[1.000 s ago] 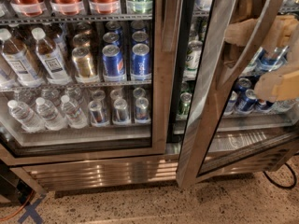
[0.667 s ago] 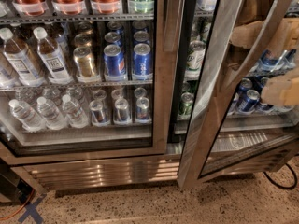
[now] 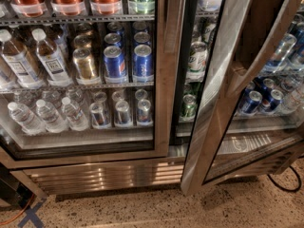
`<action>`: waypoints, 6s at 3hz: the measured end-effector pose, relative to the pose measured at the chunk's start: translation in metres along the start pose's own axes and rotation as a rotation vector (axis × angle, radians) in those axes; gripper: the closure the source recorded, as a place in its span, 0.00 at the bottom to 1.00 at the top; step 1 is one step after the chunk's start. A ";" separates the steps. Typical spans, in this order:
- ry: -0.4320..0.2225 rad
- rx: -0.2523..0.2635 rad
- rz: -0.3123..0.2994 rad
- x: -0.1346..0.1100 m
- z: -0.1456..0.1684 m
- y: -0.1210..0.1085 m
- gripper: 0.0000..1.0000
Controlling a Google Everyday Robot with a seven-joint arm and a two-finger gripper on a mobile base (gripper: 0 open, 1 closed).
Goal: Open right fridge door
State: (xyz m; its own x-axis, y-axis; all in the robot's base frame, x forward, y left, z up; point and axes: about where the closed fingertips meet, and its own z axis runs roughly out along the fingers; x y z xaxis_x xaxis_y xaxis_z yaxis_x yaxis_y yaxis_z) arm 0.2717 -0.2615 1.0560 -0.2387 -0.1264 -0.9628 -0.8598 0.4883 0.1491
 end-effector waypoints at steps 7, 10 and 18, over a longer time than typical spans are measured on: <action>0.215 0.893 0.101 -0.035 -0.299 0.118 0.00; 0.050 0.651 0.283 -0.034 -0.247 0.086 0.20; -0.001 0.392 0.326 -0.044 -0.114 0.039 0.18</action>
Offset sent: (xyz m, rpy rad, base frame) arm -0.0452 -0.0567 -0.0013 -0.0268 0.0228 -0.1349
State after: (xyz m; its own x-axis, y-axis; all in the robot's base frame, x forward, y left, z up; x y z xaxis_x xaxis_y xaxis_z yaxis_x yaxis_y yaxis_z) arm 0.1975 -0.3353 1.1298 -0.4654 0.0872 -0.8808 -0.5071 0.7893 0.3461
